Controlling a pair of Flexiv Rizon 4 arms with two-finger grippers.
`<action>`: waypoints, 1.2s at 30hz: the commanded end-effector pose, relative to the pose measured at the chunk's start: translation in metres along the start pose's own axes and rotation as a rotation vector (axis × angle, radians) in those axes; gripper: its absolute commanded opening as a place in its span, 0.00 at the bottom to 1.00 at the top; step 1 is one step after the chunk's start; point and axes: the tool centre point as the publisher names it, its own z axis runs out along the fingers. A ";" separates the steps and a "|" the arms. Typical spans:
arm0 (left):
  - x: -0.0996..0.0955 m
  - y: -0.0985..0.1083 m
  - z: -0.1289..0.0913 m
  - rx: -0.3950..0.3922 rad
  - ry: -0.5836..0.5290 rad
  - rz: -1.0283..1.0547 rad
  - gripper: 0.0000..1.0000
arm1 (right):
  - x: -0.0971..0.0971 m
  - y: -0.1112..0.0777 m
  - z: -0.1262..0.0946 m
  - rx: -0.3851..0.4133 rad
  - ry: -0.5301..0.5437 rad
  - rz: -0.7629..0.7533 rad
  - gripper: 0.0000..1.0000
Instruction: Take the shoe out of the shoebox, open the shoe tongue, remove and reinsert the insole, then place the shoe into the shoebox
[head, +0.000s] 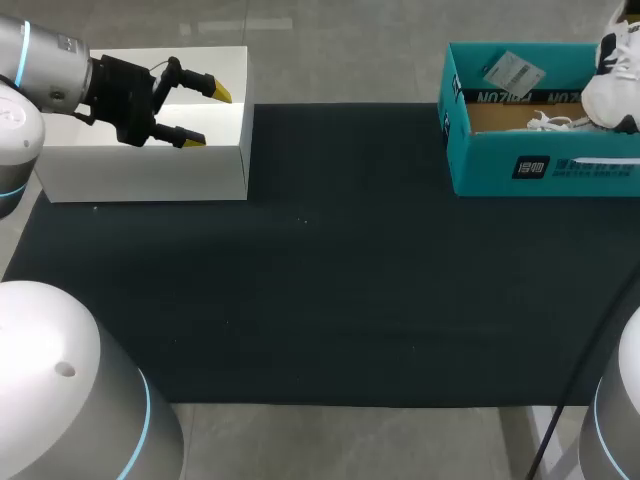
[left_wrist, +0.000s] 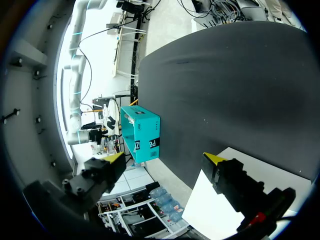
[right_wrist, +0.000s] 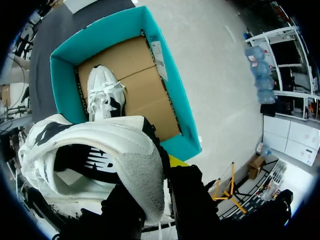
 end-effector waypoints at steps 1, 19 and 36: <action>0.000 0.000 0.000 -0.001 0.002 0.001 1.00 | -0.011 -0.012 -0.002 -0.060 0.158 0.395 0.00; 0.000 0.000 0.000 -0.001 0.002 0.001 1.00 | -0.006 -0.010 -0.008 0.029 0.132 0.848 0.00; 0.000 0.000 0.000 -0.001 0.002 0.001 1.00 | -0.004 -0.009 -0.007 0.031 0.147 0.867 0.00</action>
